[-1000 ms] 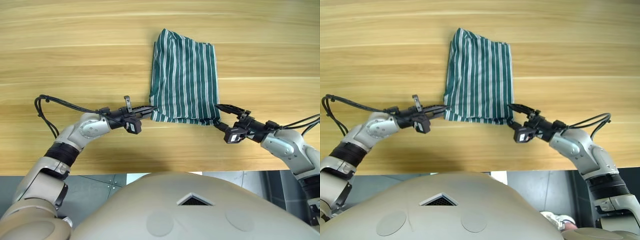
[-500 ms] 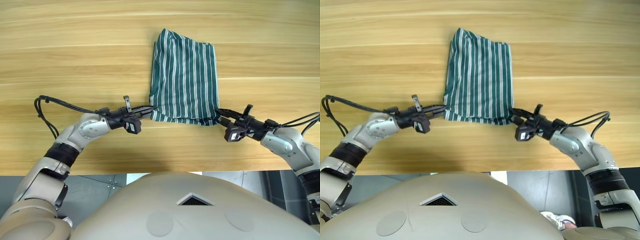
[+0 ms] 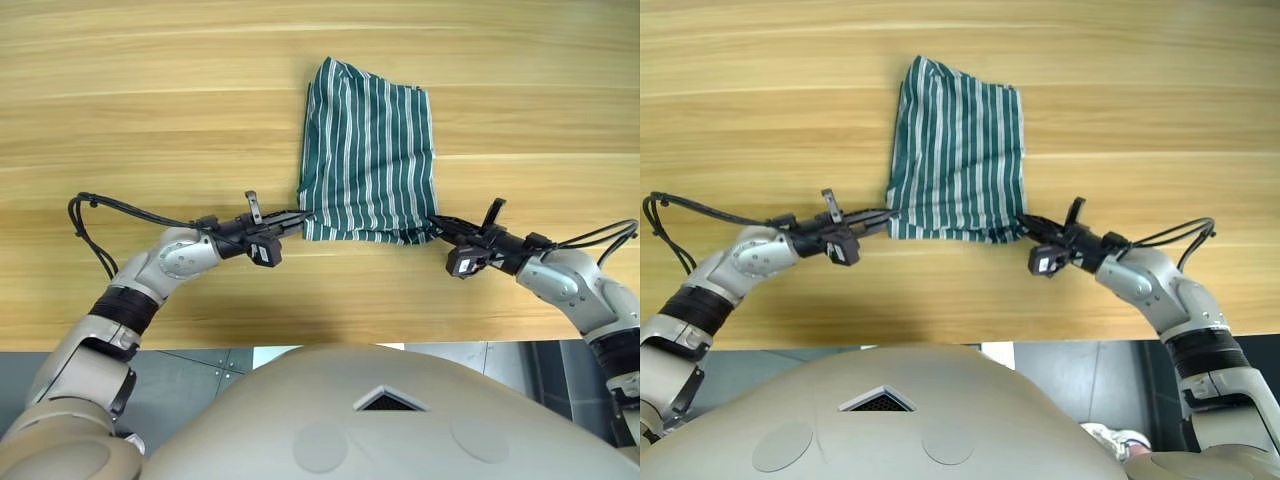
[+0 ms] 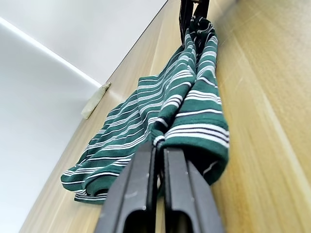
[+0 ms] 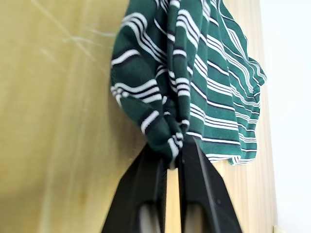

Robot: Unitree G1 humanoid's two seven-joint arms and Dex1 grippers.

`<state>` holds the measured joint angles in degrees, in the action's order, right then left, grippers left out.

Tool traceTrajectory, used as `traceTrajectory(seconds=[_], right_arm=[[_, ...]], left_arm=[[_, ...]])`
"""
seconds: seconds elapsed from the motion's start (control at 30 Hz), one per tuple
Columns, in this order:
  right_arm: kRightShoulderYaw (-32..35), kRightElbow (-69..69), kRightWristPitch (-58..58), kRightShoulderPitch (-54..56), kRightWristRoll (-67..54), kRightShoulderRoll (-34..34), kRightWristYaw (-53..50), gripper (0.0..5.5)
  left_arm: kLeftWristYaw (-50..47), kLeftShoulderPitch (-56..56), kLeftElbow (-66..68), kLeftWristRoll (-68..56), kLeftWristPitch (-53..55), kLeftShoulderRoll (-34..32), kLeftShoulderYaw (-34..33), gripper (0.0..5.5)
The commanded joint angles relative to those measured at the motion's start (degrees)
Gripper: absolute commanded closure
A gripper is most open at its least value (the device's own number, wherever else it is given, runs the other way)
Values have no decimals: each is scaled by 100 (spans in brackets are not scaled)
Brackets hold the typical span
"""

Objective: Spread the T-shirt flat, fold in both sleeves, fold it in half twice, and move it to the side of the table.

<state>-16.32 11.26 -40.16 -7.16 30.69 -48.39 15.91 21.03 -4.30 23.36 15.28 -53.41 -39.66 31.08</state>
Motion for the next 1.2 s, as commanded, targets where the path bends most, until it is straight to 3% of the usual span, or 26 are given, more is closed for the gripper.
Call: traceTrajectory(seconds=[0.03, 0.2, 0.47, 0.63, 0.83, 1.2], right_arm=[[-319, 130, 7, -186, 317, 152, 91, 539], [-255, -205, 110, -528, 199, 51, 75, 539], [811, -1867, 591, -2322, -679, -80, -56, 539], [1206, -2344, 904, -2804, -698, 157, -78, 539], [1346, -2134, 966, -2235, -716, 468, -158, 539], [1257, -1362, 1043, -571, -565, 853, -231, 539]], left_arm=[[412, 891, 912, 776, 951, -76, 451, 547], [419, 1227, 575, 582, 998, -332, 305, 547], [464, 2063, -624, -24, 1109, -419, 109, 547], [522, 2130, -979, -242, 1191, -357, 2, 547], [535, 1374, -1065, -734, 962, 133, -329, 547], [386, -360, -35, -613, 894, 910, -1038, 547]])
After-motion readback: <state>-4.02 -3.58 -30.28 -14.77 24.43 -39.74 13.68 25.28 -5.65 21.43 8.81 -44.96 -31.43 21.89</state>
